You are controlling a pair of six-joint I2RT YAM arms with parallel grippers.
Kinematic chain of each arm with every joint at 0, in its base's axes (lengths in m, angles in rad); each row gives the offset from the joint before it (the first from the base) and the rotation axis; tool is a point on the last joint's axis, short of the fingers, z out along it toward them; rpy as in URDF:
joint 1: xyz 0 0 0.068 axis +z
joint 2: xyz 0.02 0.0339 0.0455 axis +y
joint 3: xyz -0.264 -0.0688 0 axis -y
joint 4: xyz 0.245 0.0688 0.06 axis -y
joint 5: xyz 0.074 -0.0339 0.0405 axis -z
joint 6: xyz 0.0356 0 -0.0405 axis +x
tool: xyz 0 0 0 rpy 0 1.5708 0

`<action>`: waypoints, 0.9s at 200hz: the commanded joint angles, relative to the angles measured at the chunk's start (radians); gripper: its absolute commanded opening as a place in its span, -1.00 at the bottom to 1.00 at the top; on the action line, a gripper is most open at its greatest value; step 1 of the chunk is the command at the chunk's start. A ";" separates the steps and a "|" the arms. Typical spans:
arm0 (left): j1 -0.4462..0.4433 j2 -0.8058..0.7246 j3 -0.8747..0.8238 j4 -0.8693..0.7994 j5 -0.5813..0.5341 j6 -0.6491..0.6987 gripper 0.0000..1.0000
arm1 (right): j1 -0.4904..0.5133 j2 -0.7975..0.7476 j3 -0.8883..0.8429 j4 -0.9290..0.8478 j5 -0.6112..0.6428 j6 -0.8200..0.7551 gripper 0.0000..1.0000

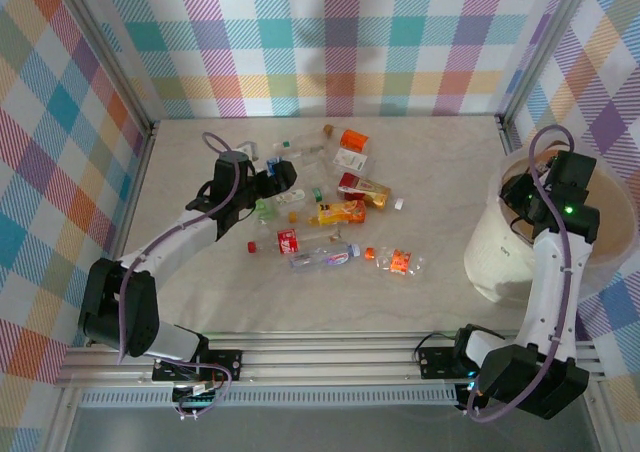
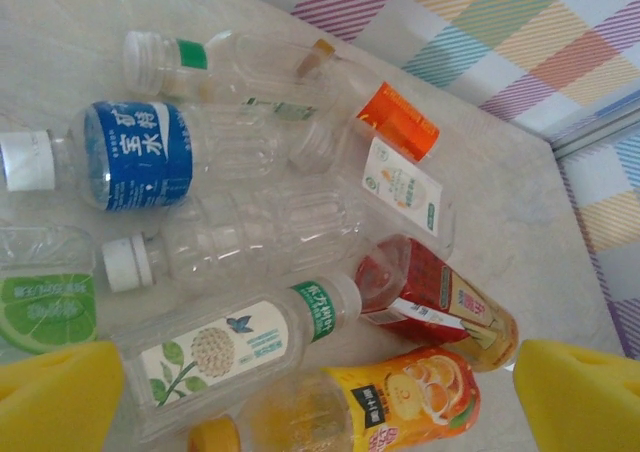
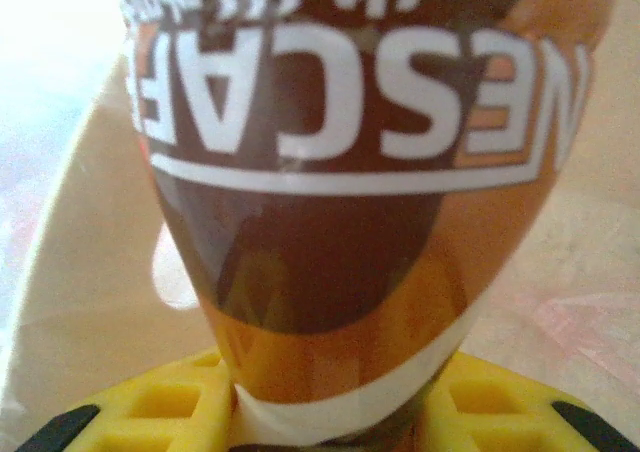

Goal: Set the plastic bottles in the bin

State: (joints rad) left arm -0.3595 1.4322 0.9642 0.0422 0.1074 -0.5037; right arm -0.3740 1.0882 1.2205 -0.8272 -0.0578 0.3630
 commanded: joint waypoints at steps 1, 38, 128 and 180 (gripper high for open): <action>-0.012 -0.009 0.026 -0.040 -0.036 0.023 1.00 | -0.004 0.010 -0.024 0.091 -0.105 0.006 -0.42; -0.012 -0.022 0.022 -0.063 -0.086 0.021 1.00 | -0.005 0.023 -0.053 0.136 -0.230 0.004 -0.39; -0.012 -0.045 0.017 -0.124 -0.180 -0.017 1.00 | -0.004 -0.048 -0.026 0.094 -0.154 -0.009 0.31; -0.012 -0.097 -0.019 -0.217 -0.276 -0.120 1.00 | -0.004 -0.107 0.008 0.072 -0.020 0.021 0.53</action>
State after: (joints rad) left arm -0.3599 1.3869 0.9646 -0.1116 -0.1074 -0.5560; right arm -0.3748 1.0069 1.1866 -0.7349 -0.1444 0.3634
